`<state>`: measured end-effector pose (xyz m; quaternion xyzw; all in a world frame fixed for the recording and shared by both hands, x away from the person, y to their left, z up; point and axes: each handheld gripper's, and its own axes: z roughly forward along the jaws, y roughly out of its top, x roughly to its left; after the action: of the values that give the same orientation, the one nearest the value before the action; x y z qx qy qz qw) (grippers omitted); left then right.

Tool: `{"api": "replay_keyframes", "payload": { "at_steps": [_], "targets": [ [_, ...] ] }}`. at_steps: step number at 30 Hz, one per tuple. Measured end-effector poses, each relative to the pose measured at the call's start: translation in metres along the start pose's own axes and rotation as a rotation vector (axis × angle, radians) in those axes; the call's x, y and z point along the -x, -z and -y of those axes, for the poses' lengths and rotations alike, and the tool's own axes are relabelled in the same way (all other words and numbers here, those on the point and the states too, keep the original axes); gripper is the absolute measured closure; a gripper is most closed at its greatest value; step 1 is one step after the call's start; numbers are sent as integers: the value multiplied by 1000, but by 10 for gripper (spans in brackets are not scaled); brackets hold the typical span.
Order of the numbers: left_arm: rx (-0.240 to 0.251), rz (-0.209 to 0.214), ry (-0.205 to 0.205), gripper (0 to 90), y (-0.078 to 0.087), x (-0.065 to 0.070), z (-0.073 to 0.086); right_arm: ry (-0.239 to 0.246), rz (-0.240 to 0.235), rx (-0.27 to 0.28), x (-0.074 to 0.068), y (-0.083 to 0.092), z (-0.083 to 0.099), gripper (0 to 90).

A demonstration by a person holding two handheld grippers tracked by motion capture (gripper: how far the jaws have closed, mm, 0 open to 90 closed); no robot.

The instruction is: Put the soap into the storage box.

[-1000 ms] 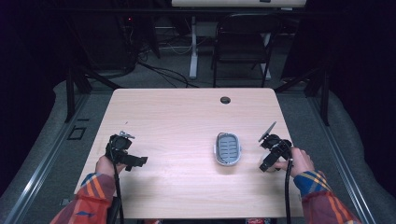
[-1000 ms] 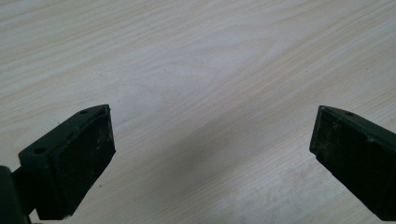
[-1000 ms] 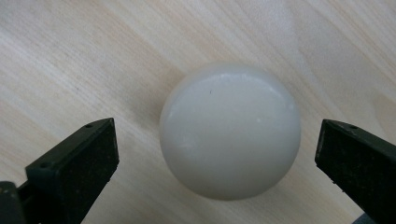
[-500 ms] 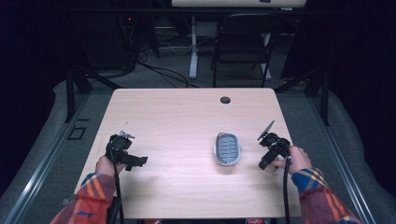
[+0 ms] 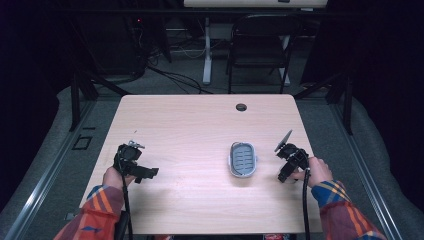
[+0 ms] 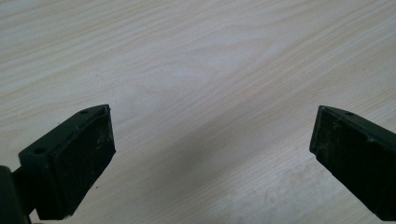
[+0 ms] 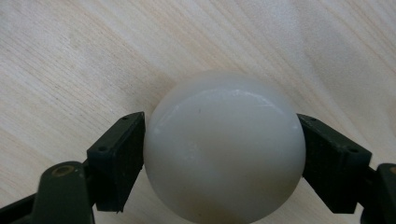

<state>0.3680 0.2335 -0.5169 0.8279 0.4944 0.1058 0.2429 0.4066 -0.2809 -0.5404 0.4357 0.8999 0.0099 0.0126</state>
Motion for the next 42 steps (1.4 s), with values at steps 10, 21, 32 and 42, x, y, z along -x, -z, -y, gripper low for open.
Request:
{"api": "replay_keyframes", "payload": {
  "at_steps": [10, 21, 32, 42],
  "targets": [
    [-1, -1, 0, 0, 0, 0, 0, 29, 37, -2, -4, -1, -1, 243],
    [-1, 1, -2, 0, 0, 0, 0, 60, 49, 15, -6, 6, -3, 245],
    [-14, 0, -22, 0, -1, 1, 0, 48, 35, 14, -3, 14, -2, 245],
    [-16, 4, -24, 0, -2, 2, 0, 56, 34, 41, -5, 22, -8, 245]
  ]
}}
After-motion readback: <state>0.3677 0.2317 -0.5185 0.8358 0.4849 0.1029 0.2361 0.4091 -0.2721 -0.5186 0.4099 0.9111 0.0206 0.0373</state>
